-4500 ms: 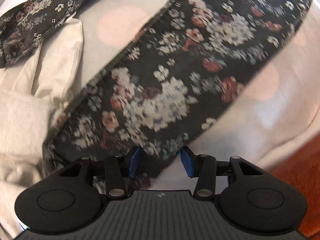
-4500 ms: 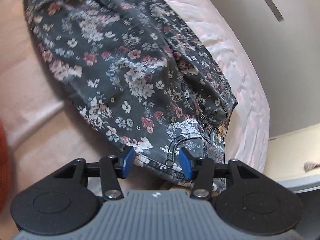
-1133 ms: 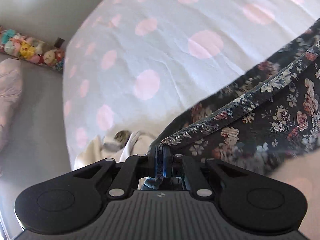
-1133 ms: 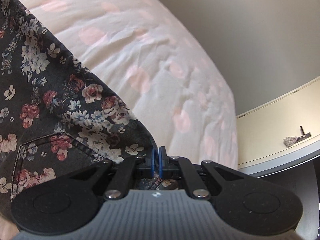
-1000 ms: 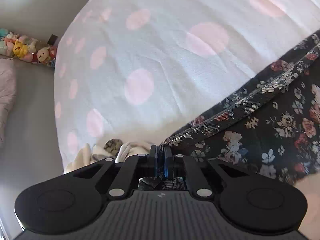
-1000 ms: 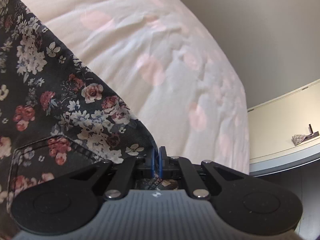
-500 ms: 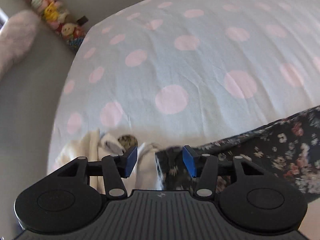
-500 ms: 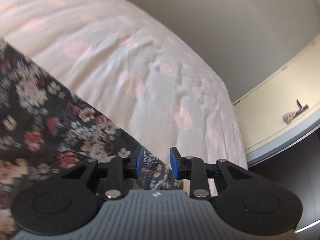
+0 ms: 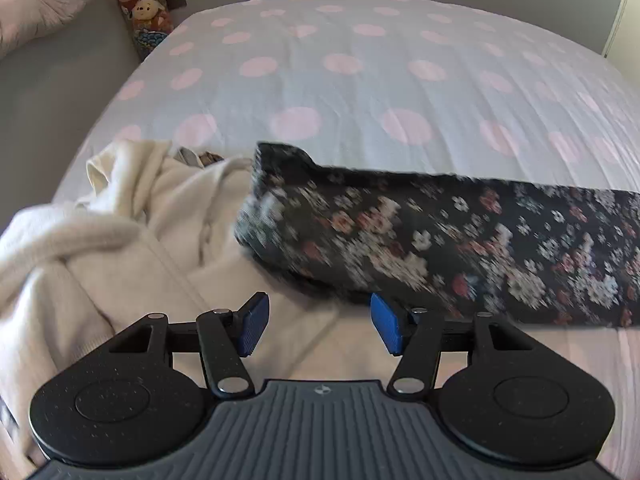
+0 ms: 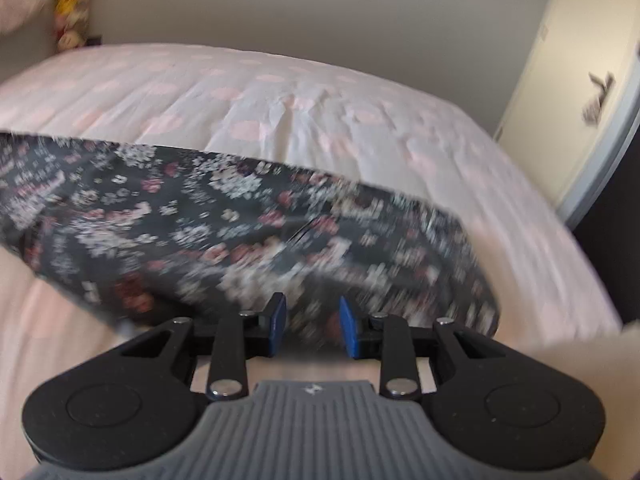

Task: Fold clothes
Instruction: 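Open both grippers and release the folded trousers onto the bed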

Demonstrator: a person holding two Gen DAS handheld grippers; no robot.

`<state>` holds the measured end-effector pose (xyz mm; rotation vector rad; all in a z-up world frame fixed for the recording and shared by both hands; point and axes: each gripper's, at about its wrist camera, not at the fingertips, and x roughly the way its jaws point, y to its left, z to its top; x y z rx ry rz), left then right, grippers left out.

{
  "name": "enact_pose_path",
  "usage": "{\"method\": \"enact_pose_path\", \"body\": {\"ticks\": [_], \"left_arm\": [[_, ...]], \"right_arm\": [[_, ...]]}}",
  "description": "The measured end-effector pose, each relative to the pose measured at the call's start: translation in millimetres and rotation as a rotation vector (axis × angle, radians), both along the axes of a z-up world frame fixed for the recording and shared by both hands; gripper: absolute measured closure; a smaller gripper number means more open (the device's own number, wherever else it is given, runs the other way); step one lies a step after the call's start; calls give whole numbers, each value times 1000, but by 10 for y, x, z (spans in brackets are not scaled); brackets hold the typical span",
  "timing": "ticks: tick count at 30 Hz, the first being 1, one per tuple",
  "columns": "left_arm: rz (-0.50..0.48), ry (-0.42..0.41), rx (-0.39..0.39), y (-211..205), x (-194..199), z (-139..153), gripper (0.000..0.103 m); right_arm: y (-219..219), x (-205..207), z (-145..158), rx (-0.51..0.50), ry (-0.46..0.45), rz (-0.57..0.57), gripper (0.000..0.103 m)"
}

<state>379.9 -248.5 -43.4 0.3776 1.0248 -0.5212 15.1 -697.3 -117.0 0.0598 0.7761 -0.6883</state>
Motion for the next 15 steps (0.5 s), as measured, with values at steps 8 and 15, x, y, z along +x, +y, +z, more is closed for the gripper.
{"method": "enact_pose_path", "body": {"ticks": [8, 15], "left_arm": [[-34, 29, -42, -111, -680, -334, 48], [-16, 112, -100, -117, -1097, -652, 48]], "right_arm": [[544, 181, -408, 85, -55, 4, 75], [441, 265, -666, 43, -85, -39, 77]]}}
